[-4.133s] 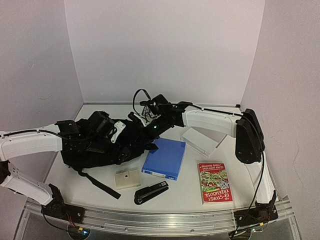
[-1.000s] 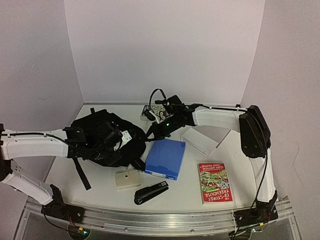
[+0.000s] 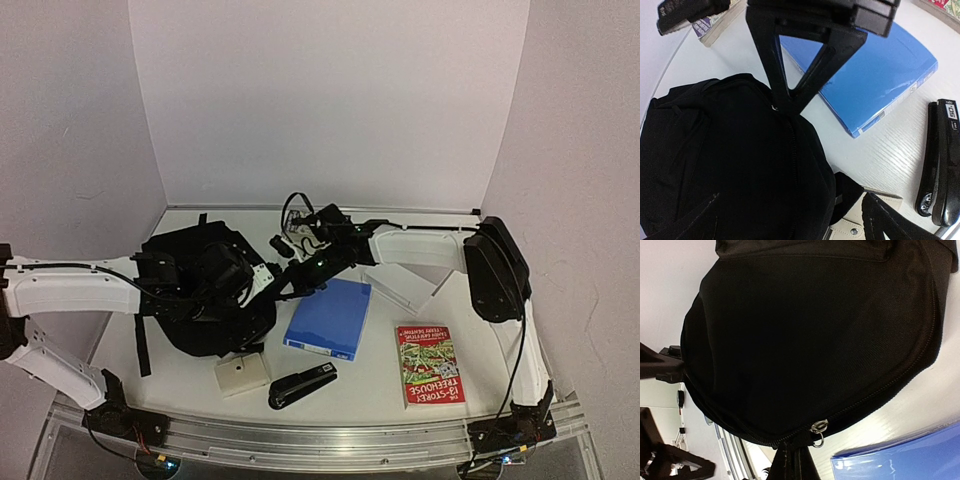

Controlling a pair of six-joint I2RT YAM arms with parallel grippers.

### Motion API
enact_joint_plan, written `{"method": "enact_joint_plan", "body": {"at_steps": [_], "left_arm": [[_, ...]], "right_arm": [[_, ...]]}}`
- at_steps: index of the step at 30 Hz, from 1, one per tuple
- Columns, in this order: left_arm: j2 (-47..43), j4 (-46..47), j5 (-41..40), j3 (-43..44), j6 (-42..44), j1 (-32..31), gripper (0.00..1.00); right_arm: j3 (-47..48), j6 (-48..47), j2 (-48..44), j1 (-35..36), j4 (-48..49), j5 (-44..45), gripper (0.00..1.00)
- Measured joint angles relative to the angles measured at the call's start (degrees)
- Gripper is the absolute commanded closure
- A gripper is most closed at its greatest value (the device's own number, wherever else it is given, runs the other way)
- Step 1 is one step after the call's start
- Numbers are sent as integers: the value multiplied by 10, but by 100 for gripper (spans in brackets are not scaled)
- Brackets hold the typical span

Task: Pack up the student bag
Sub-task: Unzip the student bag at the center of the board.

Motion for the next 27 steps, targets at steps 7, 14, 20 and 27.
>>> {"method": "enact_joint_plan", "body": {"at_steps": [7,14,20,27], "left_arm": [[41,2,-4,0,-19,0,50],[46,-13,-31,0,-46,0,100],[-23,-22,-34,-1,-48,-1,100],[-130,-26,-35,-3,-48,1,100]], "right_arm": [[0,9,-4,-5,0,-5,100],[0,9,-9,-6,2,-7,100],[18,-4,-9,-17,3,17,100],[88,-17,25,-36,20,28,100]]}}
